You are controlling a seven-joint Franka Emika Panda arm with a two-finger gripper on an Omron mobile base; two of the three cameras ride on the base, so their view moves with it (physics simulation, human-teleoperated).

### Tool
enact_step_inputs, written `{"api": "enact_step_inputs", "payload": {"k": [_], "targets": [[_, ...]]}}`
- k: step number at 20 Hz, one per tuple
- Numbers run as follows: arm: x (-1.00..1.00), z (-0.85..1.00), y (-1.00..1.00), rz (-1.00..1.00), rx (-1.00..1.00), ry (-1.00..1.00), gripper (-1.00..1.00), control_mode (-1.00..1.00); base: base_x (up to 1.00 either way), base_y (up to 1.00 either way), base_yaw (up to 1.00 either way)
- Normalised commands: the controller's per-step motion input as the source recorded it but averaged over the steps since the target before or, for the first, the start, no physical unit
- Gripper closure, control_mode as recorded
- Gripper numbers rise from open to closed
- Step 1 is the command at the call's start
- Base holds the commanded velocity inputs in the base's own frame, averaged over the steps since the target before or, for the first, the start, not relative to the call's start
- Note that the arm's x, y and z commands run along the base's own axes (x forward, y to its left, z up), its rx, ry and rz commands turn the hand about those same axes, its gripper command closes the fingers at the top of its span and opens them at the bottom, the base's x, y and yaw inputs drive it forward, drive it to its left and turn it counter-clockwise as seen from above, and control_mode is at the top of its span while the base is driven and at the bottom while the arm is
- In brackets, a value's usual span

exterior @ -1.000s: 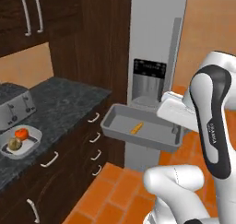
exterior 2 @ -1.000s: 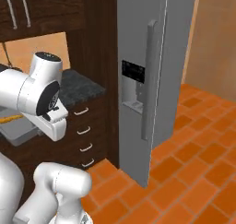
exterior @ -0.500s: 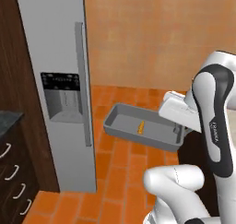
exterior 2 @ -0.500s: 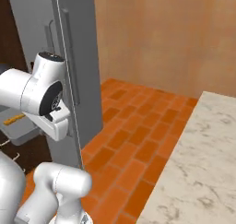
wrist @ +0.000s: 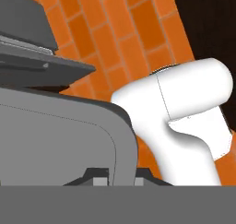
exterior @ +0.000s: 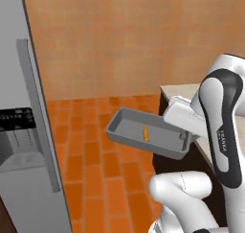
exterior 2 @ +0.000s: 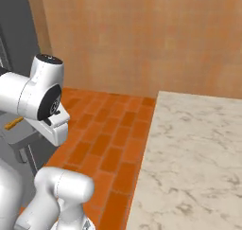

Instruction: Take the meat container that has the shrimp and place it on the second highest rack of the freezer. Then take the vegetable container that has the onion and squash and place it on the highest rack of the freezer.

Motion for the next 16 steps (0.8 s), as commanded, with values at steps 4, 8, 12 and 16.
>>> {"api": "enact_step_inputs", "payload": {"k": [4, 8, 12, 16], "targets": [[0.0, 0.0, 0.0, 0.0, 0.0, 0.0, 1.0, 1.0, 1.0, 0.0, -0.21], [0.0, 0.0, 0.0, 0.0, 0.0, 0.0, 1.0, 1.0, 1.0, 0.0, -0.03], [0.0, 0.0, 0.0, 0.0, 0.0, 0.0, 1.0, 1.0, 1.0, 0.0, 0.0], [0.0, 0.0, 0.0, 0.0, 0.0, 0.0, 1.0, 1.0, 1.0, 0.0, 0.01]]}}
